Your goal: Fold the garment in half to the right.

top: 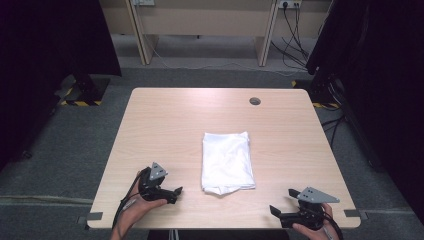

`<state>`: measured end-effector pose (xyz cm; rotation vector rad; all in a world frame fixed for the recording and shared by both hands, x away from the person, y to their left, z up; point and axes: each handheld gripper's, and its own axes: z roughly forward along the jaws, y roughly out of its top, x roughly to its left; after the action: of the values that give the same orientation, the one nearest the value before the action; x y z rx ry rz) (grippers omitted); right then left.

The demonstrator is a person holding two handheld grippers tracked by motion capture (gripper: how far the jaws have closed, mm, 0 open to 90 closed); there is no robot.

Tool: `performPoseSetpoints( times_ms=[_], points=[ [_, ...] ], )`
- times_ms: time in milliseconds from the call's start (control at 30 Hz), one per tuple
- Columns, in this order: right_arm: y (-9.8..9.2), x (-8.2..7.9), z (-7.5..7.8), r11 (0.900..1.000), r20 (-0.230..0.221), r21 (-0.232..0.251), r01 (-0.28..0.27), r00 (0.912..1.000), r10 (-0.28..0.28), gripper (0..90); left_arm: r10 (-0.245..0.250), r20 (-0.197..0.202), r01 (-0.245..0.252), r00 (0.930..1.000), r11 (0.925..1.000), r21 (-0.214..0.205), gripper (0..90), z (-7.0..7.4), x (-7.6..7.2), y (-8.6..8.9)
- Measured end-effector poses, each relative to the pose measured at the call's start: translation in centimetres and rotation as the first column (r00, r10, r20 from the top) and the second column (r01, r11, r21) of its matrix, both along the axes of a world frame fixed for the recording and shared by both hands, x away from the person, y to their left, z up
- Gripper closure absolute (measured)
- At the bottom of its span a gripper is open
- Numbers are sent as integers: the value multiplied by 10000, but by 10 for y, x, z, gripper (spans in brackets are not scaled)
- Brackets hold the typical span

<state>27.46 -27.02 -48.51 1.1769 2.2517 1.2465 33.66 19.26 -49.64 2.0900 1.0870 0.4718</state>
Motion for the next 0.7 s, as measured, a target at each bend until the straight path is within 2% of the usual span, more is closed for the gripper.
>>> performPoseSetpoints(
  times_ms=[700],
  points=[
    [-4,-21,-1,10000,124,71,-28,9999,27,55,51,-12,-51,10000,10000,-6,12,0,0,0]
  ],
)
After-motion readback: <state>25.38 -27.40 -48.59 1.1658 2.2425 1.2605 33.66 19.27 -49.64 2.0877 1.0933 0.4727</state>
